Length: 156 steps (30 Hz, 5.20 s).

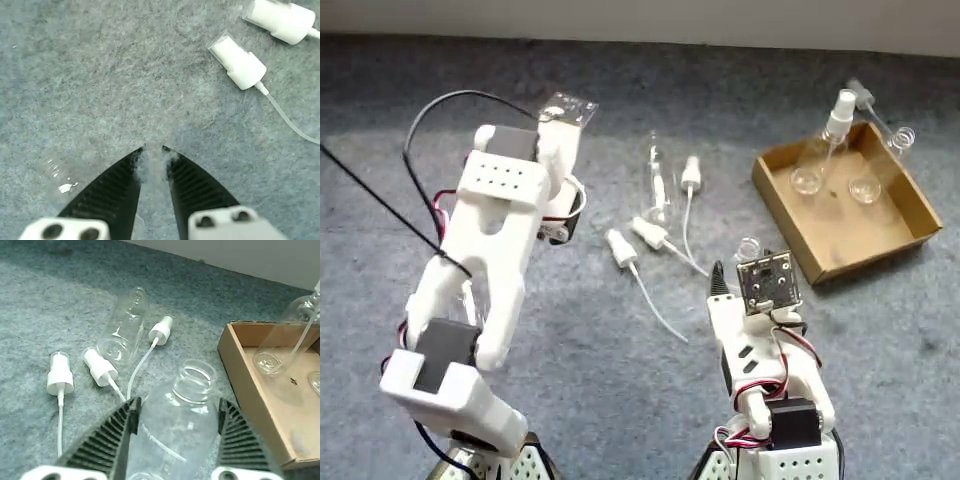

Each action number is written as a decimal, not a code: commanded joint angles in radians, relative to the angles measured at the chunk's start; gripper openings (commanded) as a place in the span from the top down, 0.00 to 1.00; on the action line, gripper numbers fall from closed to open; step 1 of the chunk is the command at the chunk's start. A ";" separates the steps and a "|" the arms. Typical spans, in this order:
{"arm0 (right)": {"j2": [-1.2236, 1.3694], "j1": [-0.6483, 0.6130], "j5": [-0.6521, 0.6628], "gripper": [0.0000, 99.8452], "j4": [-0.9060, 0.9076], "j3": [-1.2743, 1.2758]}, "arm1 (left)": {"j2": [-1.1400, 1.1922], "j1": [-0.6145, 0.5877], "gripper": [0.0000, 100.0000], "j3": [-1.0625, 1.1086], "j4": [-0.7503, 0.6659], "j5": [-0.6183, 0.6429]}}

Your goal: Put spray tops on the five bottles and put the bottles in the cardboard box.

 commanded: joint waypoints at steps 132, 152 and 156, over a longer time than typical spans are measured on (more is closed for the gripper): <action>-0.013 -0.440 0.120 0.84 -0.328 0.225 | -0.914 0.344 1.00 0.326 -0.740 0.121; -0.013 -0.438 0.120 0.84 -0.326 0.255 | -1.098 0.417 1.00 0.530 -0.962 0.118; -0.013 -0.438 0.120 0.84 -0.325 0.255 | -1.104 0.412 1.00 0.558 -0.951 0.117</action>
